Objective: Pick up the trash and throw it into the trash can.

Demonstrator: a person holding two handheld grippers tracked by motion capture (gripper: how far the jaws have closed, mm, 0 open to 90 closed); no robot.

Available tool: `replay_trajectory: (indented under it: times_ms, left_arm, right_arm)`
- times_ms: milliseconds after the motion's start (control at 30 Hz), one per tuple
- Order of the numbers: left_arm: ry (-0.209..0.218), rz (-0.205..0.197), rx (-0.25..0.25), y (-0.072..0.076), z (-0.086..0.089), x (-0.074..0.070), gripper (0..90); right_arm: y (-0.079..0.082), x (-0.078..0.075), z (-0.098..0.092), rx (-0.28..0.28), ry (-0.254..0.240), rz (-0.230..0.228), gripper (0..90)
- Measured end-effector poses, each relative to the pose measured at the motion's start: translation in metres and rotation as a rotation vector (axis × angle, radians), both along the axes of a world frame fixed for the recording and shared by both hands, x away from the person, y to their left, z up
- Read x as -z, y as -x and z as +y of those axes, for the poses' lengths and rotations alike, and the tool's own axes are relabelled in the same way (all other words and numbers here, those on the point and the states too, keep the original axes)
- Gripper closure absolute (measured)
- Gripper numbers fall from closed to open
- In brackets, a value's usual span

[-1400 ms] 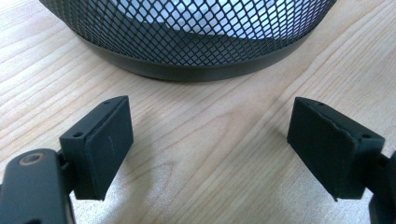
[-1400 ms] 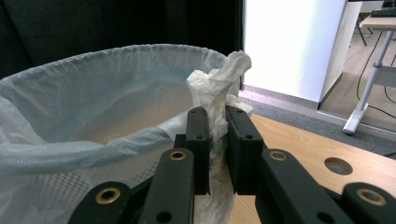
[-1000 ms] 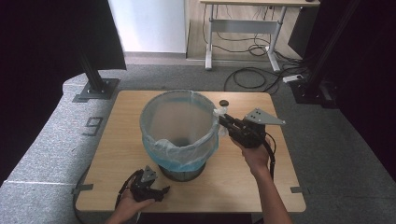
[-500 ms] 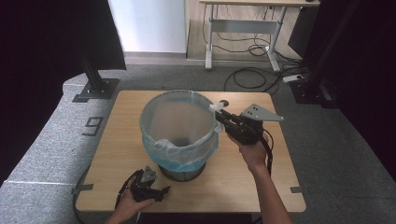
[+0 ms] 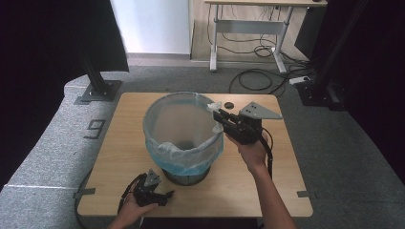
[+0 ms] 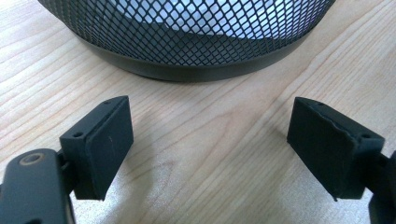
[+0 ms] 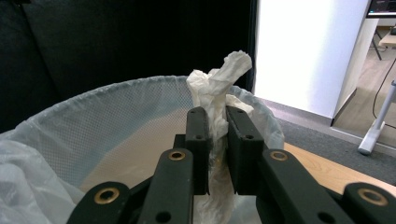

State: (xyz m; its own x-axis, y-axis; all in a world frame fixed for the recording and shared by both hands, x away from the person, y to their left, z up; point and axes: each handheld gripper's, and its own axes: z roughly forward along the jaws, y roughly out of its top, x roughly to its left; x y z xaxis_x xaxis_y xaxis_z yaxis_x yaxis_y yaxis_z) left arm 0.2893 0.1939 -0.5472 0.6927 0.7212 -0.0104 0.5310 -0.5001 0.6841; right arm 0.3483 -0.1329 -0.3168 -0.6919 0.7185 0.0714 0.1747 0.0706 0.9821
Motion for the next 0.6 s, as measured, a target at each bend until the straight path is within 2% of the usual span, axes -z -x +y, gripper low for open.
replay_trajectory:
  times_ms: [200,400,600]
  left_arm:
    - [0.001,0.001,0.0,0.0,0.0,0.0,14.3]
    - [0.001,0.0,0.001,0.0,0.0,0.0,14.3]
    - [0.001,0.0,0.001,0.0,0.0,0.0,14.3]
  right_arm:
    - [-0.002,-0.003,0.008,-0.006,0.003,-0.006,79.2]
    - [-0.006,-0.006,0.021,-0.017,0.026,-0.011,78.9]
    - [-0.006,-0.011,0.03,-0.028,0.019,-0.019,77.4]
